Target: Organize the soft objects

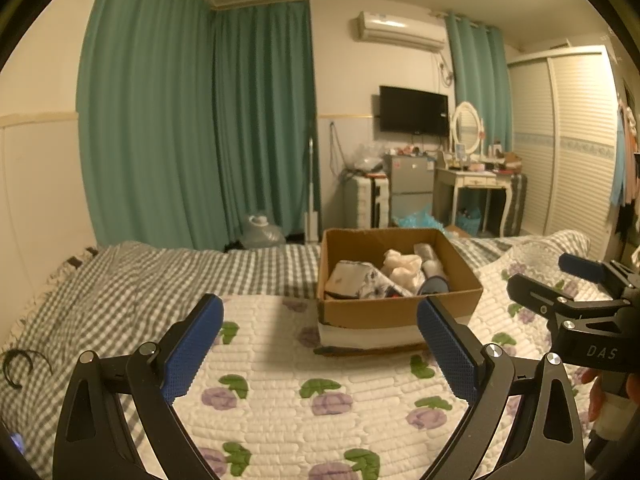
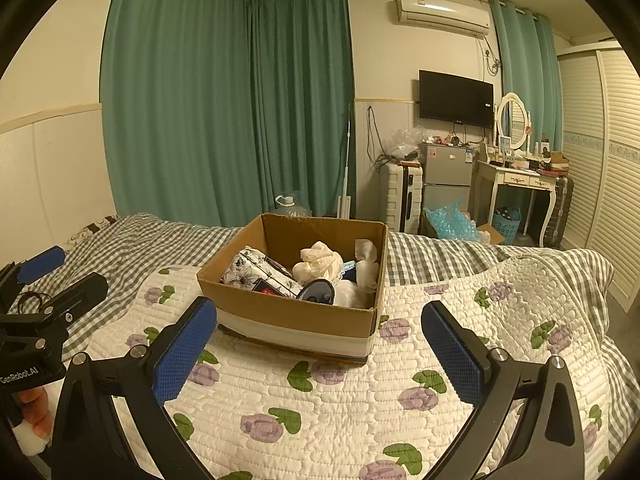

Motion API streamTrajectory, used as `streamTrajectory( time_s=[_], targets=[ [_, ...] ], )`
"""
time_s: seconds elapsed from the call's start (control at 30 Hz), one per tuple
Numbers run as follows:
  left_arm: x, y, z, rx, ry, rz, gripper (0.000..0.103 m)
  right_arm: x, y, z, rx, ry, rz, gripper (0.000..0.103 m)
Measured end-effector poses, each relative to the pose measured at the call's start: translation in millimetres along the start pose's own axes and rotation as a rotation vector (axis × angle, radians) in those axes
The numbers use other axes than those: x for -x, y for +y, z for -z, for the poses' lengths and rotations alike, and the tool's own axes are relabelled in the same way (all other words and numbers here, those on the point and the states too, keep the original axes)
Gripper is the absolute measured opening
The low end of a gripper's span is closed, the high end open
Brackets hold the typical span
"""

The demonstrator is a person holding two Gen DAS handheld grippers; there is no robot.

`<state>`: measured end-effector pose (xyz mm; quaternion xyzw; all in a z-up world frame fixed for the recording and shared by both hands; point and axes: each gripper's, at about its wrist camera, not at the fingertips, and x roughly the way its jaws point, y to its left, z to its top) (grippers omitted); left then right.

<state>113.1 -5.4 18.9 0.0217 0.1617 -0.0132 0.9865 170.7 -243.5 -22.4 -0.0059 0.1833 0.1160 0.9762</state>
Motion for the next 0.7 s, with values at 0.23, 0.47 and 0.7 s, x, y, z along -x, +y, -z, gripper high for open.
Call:
streamTrajectory(
  time_s=[0.23,0.47,0.7],
  targets=[
    [0.1,-0.1,0.6,0.0,0.002,-0.002,0.099,-0.5,-0.3,0.6,-0.001,0.003,-0.001,0.103],
    [0.1,0.0,0.9,0.003,0.002,-0.002,0.099,-1.7,0.5,2.0,-0.002,0.005,0.001,0.103],
    [-0.3,-1.2,2.9,0.0,0.006,-0.006,0.099,-2.7,0.9,3.1,-0.004,0.009,0.004,0.103]
  ],
)
